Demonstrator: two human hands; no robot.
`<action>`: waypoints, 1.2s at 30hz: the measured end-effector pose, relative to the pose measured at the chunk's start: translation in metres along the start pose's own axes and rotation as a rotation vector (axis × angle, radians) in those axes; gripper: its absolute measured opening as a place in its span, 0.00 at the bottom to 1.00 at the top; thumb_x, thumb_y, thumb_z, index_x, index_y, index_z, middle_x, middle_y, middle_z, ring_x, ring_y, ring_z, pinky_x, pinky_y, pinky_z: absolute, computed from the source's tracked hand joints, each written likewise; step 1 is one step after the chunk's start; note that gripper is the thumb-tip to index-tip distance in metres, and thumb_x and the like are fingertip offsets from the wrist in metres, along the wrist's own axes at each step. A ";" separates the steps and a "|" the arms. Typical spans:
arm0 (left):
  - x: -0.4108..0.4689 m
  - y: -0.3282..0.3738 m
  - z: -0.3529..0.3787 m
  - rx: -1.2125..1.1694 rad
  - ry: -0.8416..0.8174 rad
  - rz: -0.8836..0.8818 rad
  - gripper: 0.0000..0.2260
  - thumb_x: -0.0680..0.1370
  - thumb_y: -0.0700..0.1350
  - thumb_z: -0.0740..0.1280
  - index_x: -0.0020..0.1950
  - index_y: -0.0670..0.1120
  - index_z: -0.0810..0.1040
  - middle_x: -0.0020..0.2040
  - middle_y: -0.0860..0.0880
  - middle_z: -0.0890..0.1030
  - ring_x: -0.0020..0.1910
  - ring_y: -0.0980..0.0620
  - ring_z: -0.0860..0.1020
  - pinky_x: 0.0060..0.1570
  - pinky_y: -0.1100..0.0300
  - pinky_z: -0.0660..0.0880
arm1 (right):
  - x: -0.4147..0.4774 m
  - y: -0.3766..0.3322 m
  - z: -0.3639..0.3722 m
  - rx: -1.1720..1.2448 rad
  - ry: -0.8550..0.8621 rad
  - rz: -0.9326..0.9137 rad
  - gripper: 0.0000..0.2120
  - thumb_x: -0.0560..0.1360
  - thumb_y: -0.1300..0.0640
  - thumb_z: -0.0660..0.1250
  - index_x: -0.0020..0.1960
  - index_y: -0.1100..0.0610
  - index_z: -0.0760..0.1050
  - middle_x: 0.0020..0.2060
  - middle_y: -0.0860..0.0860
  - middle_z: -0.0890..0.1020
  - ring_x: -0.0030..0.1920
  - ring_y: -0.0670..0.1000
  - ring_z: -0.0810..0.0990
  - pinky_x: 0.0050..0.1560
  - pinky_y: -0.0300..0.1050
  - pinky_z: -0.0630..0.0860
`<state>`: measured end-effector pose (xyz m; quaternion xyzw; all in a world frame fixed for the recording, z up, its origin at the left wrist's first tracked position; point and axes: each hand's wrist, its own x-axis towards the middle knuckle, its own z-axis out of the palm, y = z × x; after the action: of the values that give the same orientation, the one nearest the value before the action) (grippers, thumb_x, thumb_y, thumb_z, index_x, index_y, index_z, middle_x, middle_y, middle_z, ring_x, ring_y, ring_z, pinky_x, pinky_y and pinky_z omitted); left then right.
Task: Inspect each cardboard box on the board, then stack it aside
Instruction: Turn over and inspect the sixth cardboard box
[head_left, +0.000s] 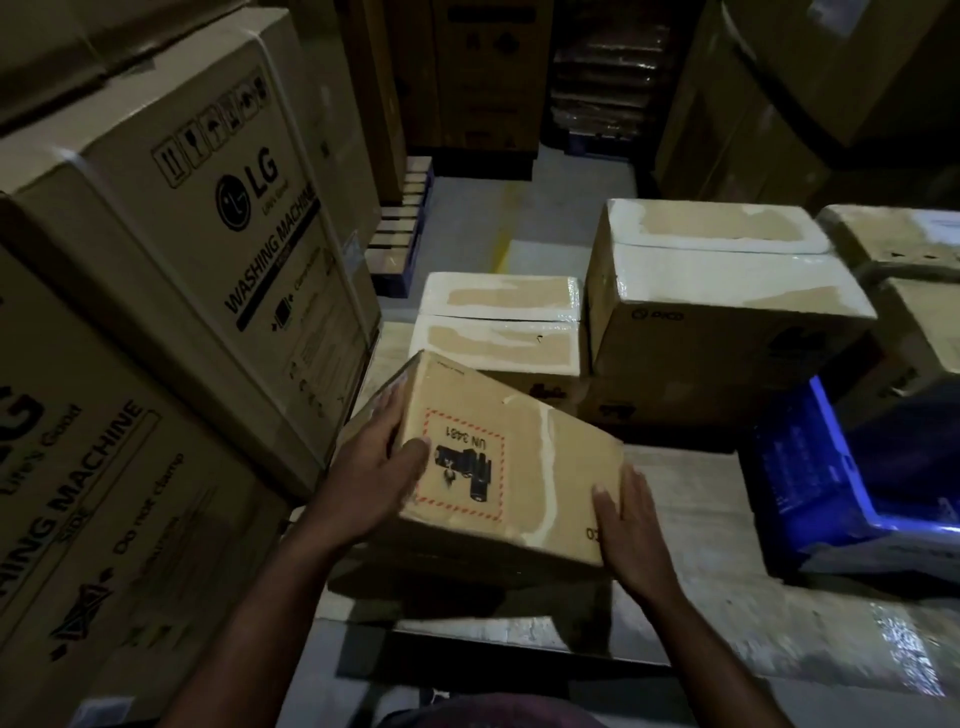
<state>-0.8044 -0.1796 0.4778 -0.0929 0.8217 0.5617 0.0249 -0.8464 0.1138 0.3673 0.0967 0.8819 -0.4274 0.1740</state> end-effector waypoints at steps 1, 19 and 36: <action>0.000 -0.001 -0.003 0.062 0.042 0.008 0.26 0.77 0.53 0.63 0.74 0.67 0.63 0.66 0.55 0.78 0.63 0.51 0.79 0.59 0.45 0.79 | 0.002 0.003 -0.002 0.113 -0.025 0.143 0.42 0.76 0.26 0.53 0.81 0.50 0.55 0.78 0.55 0.63 0.76 0.57 0.65 0.74 0.59 0.65; 0.009 -0.084 0.049 0.351 0.309 -0.058 0.33 0.79 0.56 0.66 0.81 0.57 0.55 0.69 0.43 0.71 0.65 0.44 0.73 0.58 0.54 0.73 | 0.002 -0.011 -0.031 0.355 0.030 -0.117 0.20 0.80 0.48 0.67 0.71 0.46 0.72 0.56 0.44 0.84 0.54 0.45 0.84 0.50 0.43 0.79; -0.010 -0.086 0.060 0.178 0.216 -0.083 0.34 0.77 0.62 0.59 0.80 0.60 0.49 0.72 0.49 0.65 0.63 0.57 0.69 0.55 0.61 0.70 | -0.029 -0.053 -0.082 0.519 -0.066 -0.170 0.27 0.80 0.56 0.65 0.73 0.35 0.66 0.56 0.46 0.84 0.54 0.51 0.84 0.53 0.50 0.80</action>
<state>-0.7829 -0.1529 0.3779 -0.1841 0.8616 0.4719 -0.0326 -0.8552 0.1445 0.4639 0.0498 0.7416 -0.6551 0.1355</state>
